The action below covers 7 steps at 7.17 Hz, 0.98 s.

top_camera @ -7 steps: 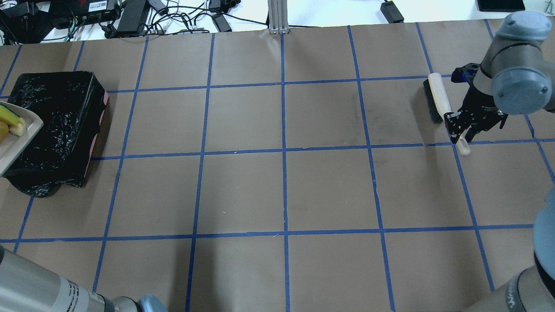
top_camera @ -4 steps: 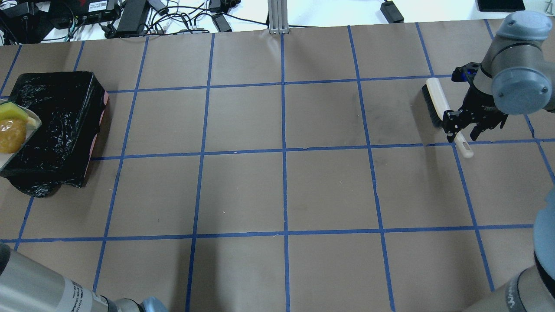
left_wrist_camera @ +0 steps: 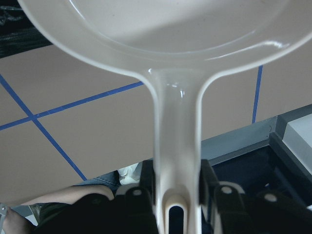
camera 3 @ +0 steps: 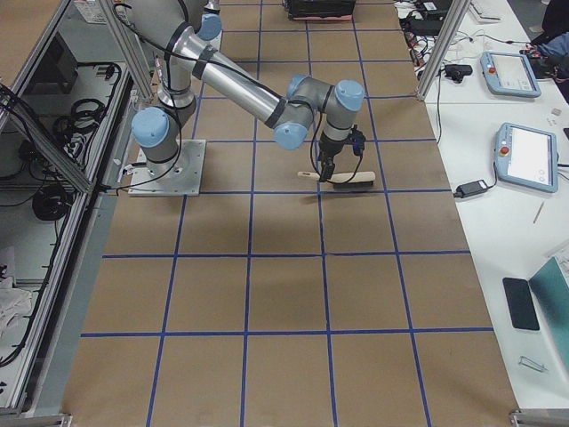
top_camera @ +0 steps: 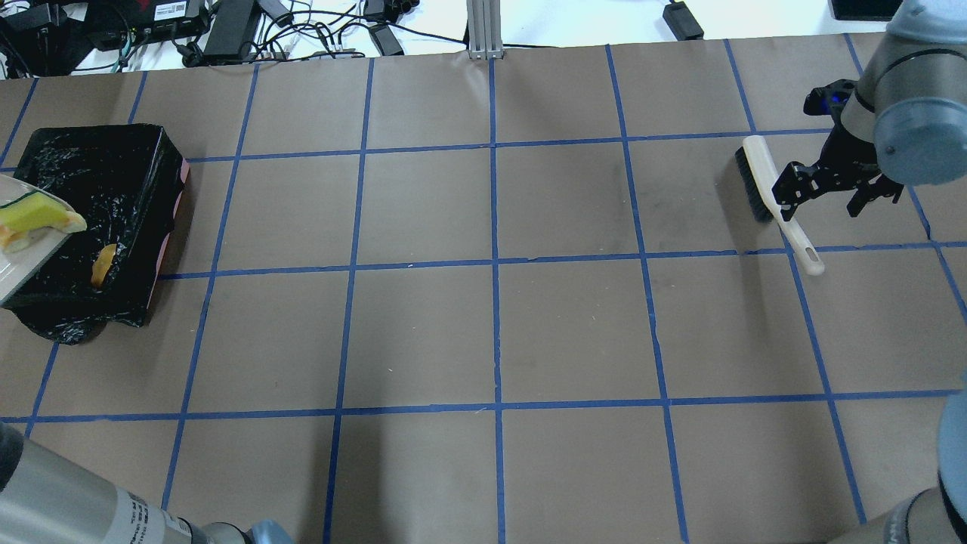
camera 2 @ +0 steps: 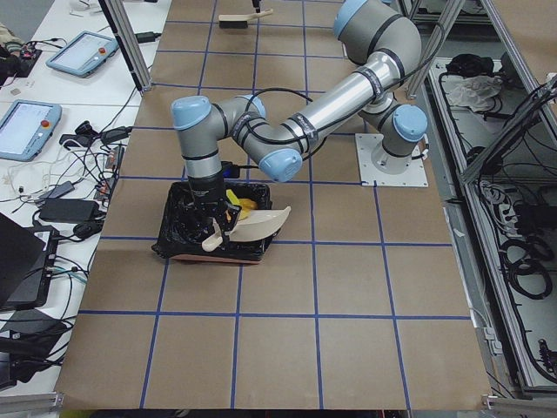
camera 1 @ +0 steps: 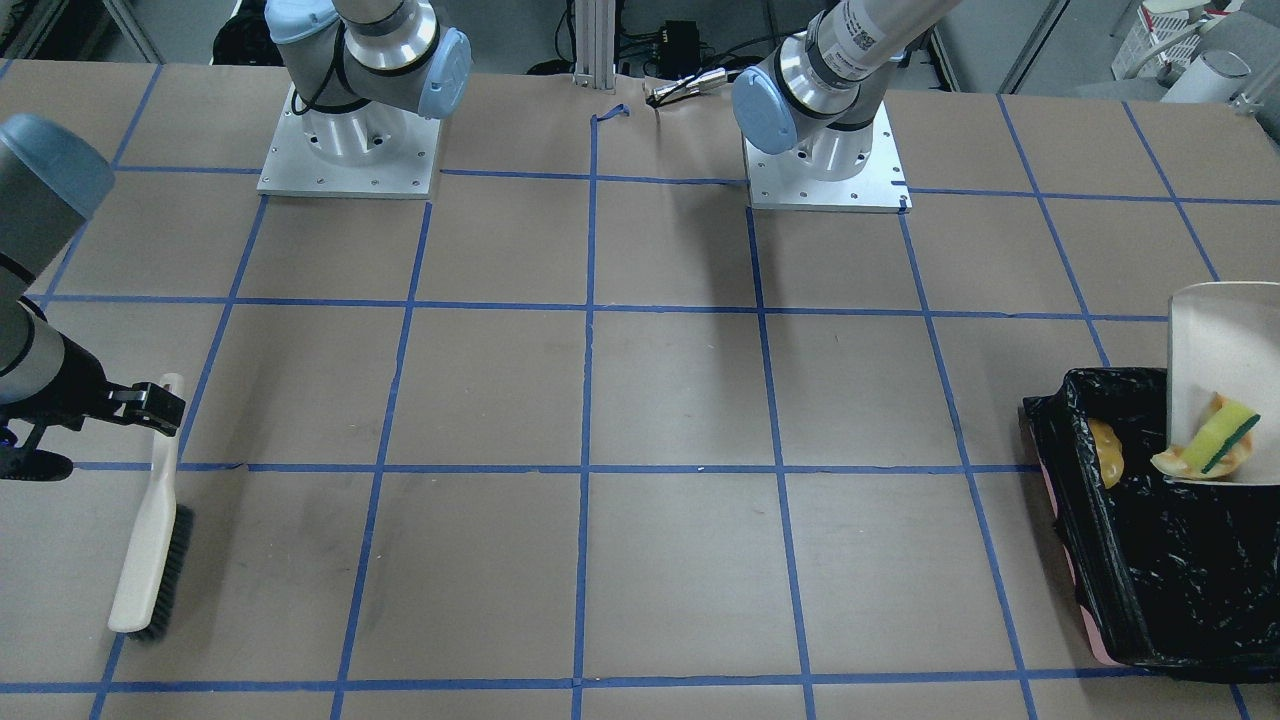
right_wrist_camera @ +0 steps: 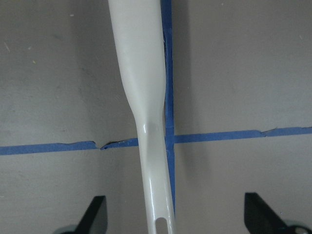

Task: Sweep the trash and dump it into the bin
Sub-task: 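Lower the brush onto the table and open the right gripper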

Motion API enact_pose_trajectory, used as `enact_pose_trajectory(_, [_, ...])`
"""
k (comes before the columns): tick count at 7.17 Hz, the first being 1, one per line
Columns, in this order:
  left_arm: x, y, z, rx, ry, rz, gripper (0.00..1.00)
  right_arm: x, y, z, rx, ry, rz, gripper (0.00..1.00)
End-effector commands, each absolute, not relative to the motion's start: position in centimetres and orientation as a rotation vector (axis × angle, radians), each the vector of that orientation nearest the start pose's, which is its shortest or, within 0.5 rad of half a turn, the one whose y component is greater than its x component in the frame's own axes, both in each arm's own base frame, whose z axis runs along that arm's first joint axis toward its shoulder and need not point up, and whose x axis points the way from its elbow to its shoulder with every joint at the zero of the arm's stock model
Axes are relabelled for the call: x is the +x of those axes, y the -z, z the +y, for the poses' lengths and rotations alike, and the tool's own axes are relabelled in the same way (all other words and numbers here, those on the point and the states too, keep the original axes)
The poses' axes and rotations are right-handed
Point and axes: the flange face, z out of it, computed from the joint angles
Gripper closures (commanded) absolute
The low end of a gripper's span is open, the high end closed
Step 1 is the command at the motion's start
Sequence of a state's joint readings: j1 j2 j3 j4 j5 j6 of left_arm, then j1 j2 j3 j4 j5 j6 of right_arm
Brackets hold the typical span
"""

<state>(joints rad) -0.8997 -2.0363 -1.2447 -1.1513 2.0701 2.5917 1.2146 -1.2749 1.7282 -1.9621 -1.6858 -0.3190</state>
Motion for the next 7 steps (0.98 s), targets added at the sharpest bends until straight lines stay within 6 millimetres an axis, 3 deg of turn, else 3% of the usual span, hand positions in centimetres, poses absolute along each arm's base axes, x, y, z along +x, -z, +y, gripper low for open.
enact_pose_trajectory(1, [36.5, -43.8, -60.6, -2.686, 0.905, -1.925, 1.00, -7.4, -32.3, -57.5, 0.065, -0.061, 3.191, 0.00])
enact_pose_trajectory(2, [36.5, -44.3, -61.2, -2.731, 0.986, -1.904, 1.00, -5.6, -35.1, -56.7, 0.049, 0.005, 3.156, 0.00])
enact_pose_trajectory(3, [36.3, -44.3, -61.3, -2.736, 1.002, -1.908, 1.00, -1.5, -39.0, -55.2, -0.029, 0.087, 3.108, 0.00])
enact_pose_trajectory(4, [36.3, -44.3, -61.3, -2.730, 1.018, -1.904, 1.00, 1.0, -41.2, -53.5, -0.084, 0.087, 3.102, 0.00])
enact_pose_trajectory(7, [33.4, -45.3, -62.4, -2.749, 1.127, -1.866, 1.00, 8.3, -44.5, -51.2, -0.270, 0.179, 3.087, 0.00])
